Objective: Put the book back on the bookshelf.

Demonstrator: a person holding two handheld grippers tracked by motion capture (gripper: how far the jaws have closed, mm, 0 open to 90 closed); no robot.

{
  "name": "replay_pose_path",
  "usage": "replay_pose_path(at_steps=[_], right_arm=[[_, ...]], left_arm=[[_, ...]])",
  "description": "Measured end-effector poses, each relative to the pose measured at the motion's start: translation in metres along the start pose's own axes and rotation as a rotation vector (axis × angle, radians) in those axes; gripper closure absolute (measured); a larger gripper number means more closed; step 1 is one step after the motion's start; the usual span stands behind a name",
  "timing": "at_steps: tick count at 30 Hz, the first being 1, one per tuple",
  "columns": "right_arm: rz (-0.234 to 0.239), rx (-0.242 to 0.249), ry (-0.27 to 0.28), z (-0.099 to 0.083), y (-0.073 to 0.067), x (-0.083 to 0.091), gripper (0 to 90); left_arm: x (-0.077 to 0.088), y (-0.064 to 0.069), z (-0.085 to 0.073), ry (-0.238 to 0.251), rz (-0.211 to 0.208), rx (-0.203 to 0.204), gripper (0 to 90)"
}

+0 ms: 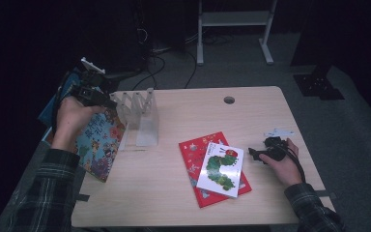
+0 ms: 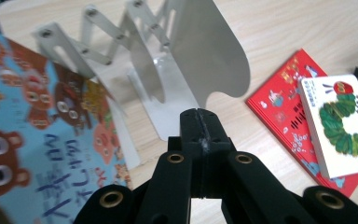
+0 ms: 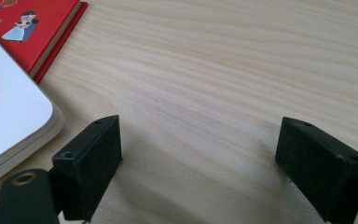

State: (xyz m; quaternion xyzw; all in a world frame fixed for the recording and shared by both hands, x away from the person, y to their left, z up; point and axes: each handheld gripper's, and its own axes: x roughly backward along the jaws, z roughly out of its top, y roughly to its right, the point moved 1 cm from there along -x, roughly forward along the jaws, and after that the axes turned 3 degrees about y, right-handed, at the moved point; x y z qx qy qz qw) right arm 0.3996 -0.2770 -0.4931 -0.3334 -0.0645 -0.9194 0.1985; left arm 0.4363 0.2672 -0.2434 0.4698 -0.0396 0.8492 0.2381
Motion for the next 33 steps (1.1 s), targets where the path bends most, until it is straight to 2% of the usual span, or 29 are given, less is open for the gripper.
replay_pose_path(at_steps=[2, 5, 11, 18, 33], right_arm=[[-0.001, -0.001, 0.002, 0.0, 0.0, 0.0, 13.5], [-0.001, 0.001, 0.002, 0.0, 0.0, 0.0, 13.5], [-0.001, -0.001, 0.001, 0.0, 0.0, 0.0, 13.5], [-0.001, 0.0, 0.001, 0.0, 0.0, 0.0, 13.5], [-0.002, -0.001, 0.001, 0.0, 0.0, 0.0, 13.5]], left_arm=[[-0.005, 0.003, -0.002, -0.005, 0.006, -0.008, 90.0], [-0.016, 0.008, -0.007, -0.017, -0.02, -0.018, 90.0], [-0.037, 0.018, -0.018, -0.049, -0.057, -0.066, 90.0], [-0.067, 0.035, -0.033, -0.093, -0.064, -0.131, 90.0], [-0.128, 0.064, -0.075, -0.152, -0.121, -0.16, 89.8]])
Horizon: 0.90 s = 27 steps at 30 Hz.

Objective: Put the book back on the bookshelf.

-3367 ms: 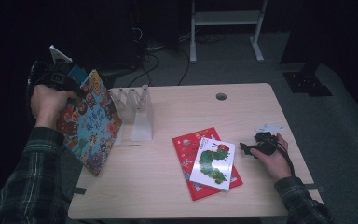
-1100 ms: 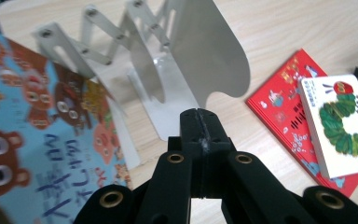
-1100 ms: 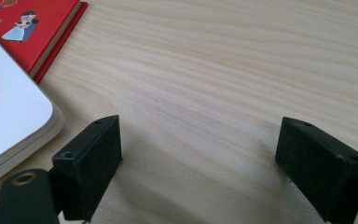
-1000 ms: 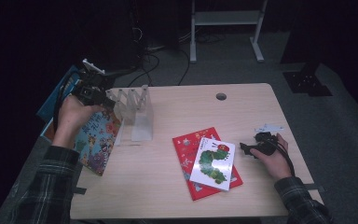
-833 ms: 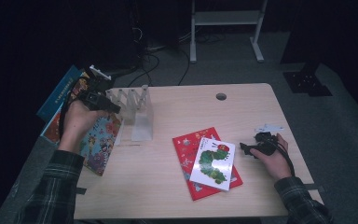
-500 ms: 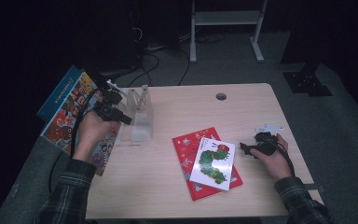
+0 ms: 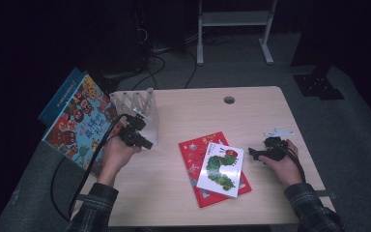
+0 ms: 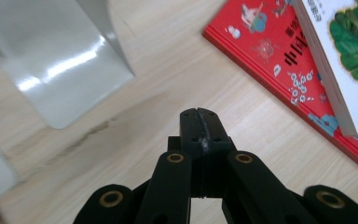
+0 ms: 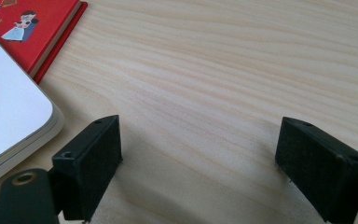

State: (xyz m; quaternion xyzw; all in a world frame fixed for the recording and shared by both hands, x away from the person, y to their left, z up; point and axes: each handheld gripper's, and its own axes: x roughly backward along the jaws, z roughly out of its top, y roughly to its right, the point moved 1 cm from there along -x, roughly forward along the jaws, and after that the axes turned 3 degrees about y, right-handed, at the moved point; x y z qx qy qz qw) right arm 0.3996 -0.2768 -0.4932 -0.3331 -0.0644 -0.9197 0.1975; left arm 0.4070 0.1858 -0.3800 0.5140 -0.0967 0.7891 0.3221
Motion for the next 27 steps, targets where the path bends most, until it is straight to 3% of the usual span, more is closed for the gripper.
replay_pose_path(at_steps=[9, 16, 19, 22, 27], right_arm=[[-0.003, -0.003, 0.0, 0.0, 0.0, 0.0, 13.5], [0.001, 0.002, 0.0, -0.001, -0.001, 0.001, 15.9], [0.003, 0.007, -0.009, 0.0, -0.002, 0.004, 24.6], [0.006, 0.018, -0.012, 0.001, -0.002, 0.009, 34.5], [0.039, 0.005, 0.009, 0.004, -0.004, 0.019, 53.1]], left_arm=[[-0.03, 0.012, -0.023, -0.021, -0.018, -0.014, 83.4], [-0.046, 0.02, -0.041, -0.023, -0.006, -0.035, 66.5], [-0.049, 0.023, -0.046, -0.003, 0.013, -0.037, 56.5], [-0.053, 0.026, -0.05, 0.028, -0.006, -0.019, 47.5], [-0.057, 0.033, -0.048, 0.054, -0.016, -0.032, 38.4]])
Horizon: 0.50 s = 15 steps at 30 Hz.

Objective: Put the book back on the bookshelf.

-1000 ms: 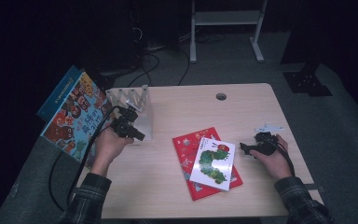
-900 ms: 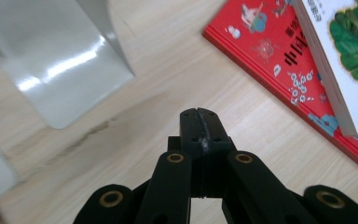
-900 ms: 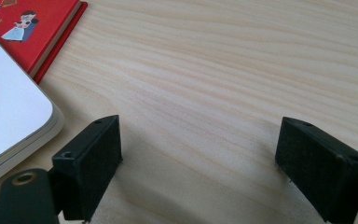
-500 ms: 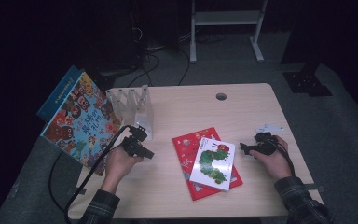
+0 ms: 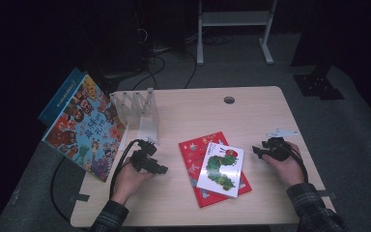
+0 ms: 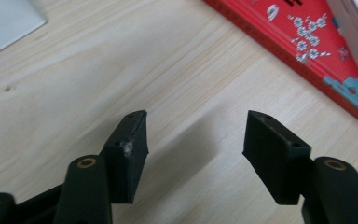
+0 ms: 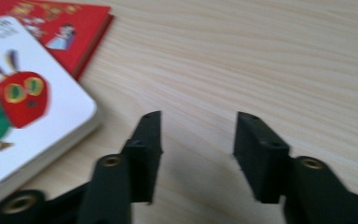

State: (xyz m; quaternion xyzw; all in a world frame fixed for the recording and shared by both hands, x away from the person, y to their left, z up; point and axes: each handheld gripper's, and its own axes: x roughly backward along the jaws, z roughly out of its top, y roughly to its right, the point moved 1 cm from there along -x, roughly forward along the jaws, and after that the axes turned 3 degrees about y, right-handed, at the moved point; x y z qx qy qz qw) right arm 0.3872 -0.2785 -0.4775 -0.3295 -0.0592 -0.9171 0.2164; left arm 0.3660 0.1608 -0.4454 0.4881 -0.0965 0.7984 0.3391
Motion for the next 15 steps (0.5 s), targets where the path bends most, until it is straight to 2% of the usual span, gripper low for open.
replay_pose_path(at_steps=[3, 5, 8, 12, 15], right_arm=[[0.035, -0.002, 0.015, 0.003, -0.004, 0.008, 67.5], [0.065, -0.004, 0.018, 0.003, -0.007, 0.011, 72.1], [0.11, -0.003, 0.011, 0.004, -0.012, 0.013, 74.5], [0.146, 0.013, 0.001, 0.005, -0.019, 0.015, 80.1], [0.165, 0.013, -0.008, 0.005, -0.024, 0.017, 80.7]], left_arm=[[0.0, 0.007, 0.001, 0.023, -0.007, -0.025, 37.5], [-0.002, 0.011, 0.001, 0.033, -0.028, -0.038, 33.8], [-0.005, 0.018, 0.0, 0.032, -0.046, -0.066, 27.6], [-0.008, 0.028, 0.001, 0.043, -0.068, -0.101, 24.9], [-0.01, 0.034, 0.004, 0.056, -0.088, -0.112, 23.9]])
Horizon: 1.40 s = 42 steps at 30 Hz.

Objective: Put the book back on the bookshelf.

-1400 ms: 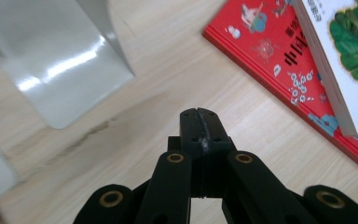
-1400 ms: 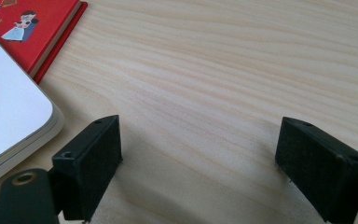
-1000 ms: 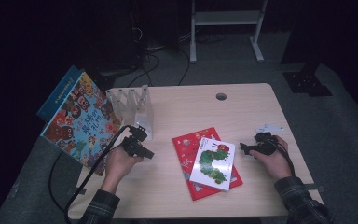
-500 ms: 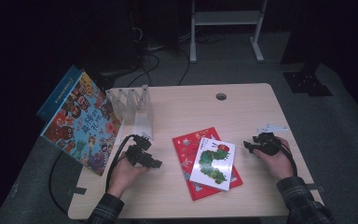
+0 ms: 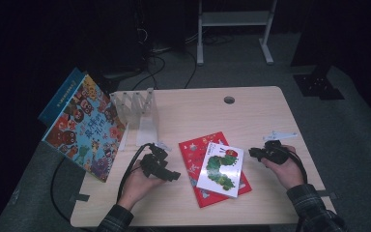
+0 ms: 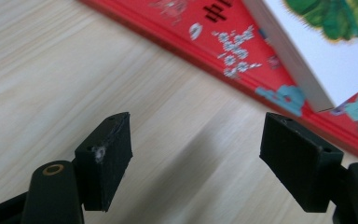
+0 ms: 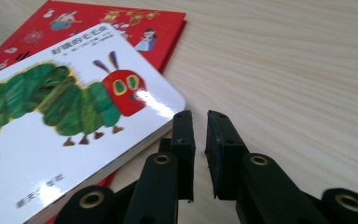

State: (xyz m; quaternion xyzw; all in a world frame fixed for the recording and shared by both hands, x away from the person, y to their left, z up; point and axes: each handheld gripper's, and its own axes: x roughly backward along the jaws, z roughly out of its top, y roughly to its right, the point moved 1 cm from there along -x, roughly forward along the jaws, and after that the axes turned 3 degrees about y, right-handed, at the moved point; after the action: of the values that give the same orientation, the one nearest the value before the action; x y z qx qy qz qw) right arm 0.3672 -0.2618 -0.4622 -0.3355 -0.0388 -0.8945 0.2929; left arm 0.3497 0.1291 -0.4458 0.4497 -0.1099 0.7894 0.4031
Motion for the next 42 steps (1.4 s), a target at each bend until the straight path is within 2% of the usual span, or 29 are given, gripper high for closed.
replay_pose_path(at_steps=[1, 6, 10, 17, 19, 23, 26, 42], right_arm=[[0.008, 0.004, -0.004, 0.0, -0.002, 0.001, 80.6], [0.048, 0.012, -0.012, -0.002, -0.013, 0.002, 79.0], [0.073, 0.016, -0.027, -0.005, -0.021, 0.002, 77.0], [0.123, 0.027, -0.056, -0.011, -0.032, 0.003, 73.9], [0.123, 0.04, -0.063, -0.012, -0.034, 0.001, 74.0], [0.132, 0.032, -0.066, -0.012, -0.035, 0.001, 74.2], [0.138, 0.041, -0.067, -0.012, -0.037, -0.001, 74.2], [0.184, 0.085, -0.082, -0.007, -0.059, -0.01, 72.8]], left_arm=[[0.0, 0.001, 0.001, -0.001, -0.004, -0.012, 22.9], [-0.006, 0.005, 0.002, 0.011, -0.022, -0.012, 20.0], [-0.009, 0.009, 0.003, 0.007, -0.034, -0.028, 19.0], [-0.011, 0.009, 0.003, 0.005, -0.043, -0.025, 18.8], [-0.011, 0.008, 0.003, 0.003, -0.047, -0.027, 18.8], [-0.01, 0.008, 0.003, 0.011, -0.049, -0.031, 18.3], [-0.009, 0.006, 0.003, 0.017, -0.049, -0.021, 17.8], [-0.003, 0.001, 0.004, 0.03, -0.062, -0.01, 16.2]])
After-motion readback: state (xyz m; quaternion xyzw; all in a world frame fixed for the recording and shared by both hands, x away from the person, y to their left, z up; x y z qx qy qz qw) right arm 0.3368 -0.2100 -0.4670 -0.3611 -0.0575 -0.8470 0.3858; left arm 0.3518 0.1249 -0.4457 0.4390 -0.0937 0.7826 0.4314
